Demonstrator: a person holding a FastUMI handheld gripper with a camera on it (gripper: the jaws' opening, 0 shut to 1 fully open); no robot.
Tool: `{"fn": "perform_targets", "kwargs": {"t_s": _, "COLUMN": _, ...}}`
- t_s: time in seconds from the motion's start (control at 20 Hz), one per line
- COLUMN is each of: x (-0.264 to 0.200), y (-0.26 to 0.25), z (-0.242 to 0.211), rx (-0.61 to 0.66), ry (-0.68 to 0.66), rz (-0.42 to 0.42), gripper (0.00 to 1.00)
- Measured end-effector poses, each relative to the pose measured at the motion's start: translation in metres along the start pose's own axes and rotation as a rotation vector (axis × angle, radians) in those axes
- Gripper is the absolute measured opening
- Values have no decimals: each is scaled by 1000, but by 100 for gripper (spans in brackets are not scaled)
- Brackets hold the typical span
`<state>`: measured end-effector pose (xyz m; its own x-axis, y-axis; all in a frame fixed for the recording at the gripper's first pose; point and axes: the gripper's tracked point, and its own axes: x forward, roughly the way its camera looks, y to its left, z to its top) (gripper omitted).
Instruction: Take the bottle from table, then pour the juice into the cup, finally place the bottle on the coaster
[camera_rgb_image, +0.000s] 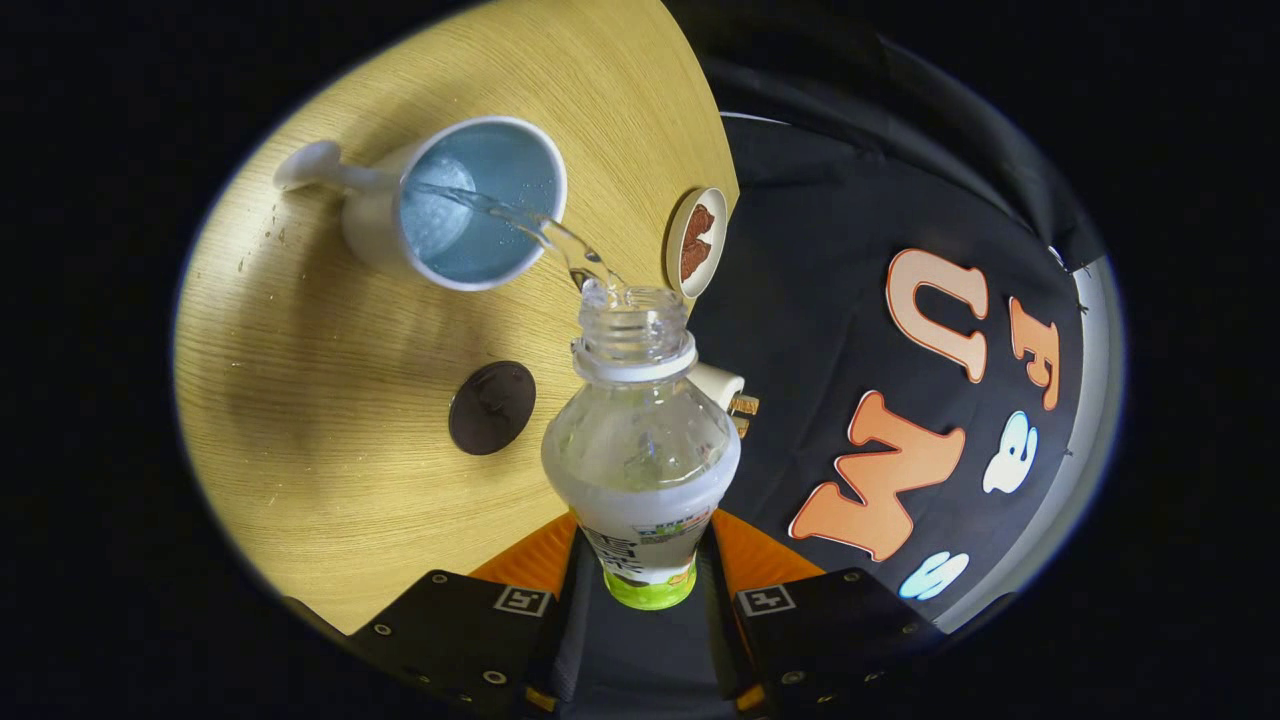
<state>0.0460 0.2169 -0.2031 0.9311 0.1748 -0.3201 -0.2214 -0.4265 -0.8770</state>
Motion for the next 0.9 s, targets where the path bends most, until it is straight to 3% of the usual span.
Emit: {"fn": "perform_targets", "kwargs": {"t_s": 0.9, "x": 0, "y": -11, "z": -2, "rx": -71, "ry": -4, "rz": -9, "gripper": 53}}
